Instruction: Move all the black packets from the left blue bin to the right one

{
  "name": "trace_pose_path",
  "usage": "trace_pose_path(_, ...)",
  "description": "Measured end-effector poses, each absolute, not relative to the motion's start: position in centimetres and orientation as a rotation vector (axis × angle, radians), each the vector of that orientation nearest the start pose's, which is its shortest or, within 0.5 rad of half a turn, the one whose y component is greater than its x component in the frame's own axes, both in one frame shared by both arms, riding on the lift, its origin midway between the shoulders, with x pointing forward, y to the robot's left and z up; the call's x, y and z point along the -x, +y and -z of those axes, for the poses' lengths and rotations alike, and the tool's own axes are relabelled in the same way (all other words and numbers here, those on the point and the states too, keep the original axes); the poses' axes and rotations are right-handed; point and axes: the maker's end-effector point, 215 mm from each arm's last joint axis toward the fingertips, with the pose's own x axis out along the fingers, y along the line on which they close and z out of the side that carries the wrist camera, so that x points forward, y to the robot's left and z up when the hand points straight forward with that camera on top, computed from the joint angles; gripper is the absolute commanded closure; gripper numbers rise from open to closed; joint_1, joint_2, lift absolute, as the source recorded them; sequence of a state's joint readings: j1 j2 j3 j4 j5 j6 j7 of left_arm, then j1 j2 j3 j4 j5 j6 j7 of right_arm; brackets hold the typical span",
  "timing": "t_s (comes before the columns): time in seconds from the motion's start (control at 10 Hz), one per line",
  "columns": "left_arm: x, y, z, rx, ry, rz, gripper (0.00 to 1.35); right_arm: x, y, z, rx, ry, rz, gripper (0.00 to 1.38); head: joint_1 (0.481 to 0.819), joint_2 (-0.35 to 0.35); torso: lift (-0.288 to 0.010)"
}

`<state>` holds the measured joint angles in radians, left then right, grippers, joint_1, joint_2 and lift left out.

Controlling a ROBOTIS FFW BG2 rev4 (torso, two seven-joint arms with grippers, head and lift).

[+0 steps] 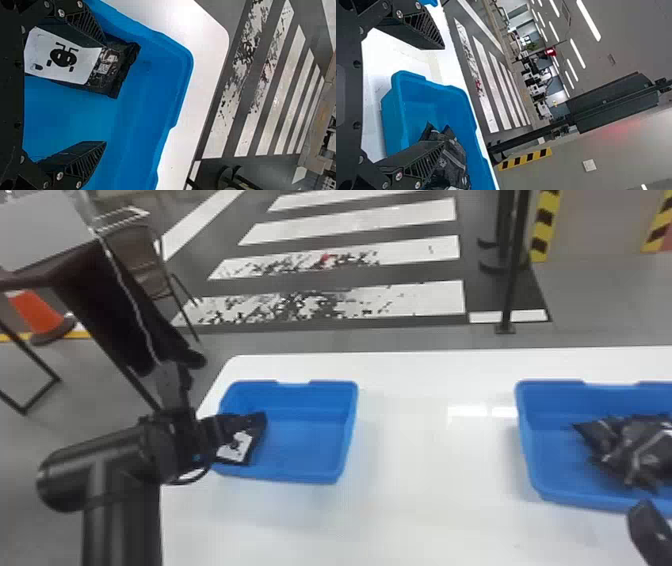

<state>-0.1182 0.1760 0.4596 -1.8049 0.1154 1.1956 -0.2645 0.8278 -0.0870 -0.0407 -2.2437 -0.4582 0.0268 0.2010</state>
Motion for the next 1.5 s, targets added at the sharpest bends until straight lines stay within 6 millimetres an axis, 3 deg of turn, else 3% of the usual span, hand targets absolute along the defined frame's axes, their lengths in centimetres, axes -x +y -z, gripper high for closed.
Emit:
trace_pose_path(0.8,-48.1,45.6,45.6,0.261,0.869,-0.257,0.21,-34.5,-19.8,36.3,-0.419,0.186,-0.210,0.19,0.695,0.339,-0.138)
trace_pose_path(1.0,-48.3,46.1,46.7,0.268,0.908,-0.280,0.42,-34.4,-19.7,36.7,-0.428,0.197,-0.216,0.20,0.695,0.347,-0.138)
trace_pose_path(1.1,-48.7,46.1,47.6,0.277,0.935,-0.289,0.60,-34.4,-19.6,36.8,-0.432,0.201,-0.220,0.20,0.695,0.349,-0.138)
trace_pose_path(1.3,-48.9,45.8,48.5,0.298,0.979,-0.285,1.24,-34.5,-19.4,37.1,-0.438,0.208,-0.227,0.20,0.695,0.346,-0.138)
trace_pose_path(1.5,-48.7,45.3,49.2,0.274,0.979,-0.270,1.21,-34.3,-19.3,37.3,-0.453,0.213,-0.227,0.21,0.695,0.343,-0.138)
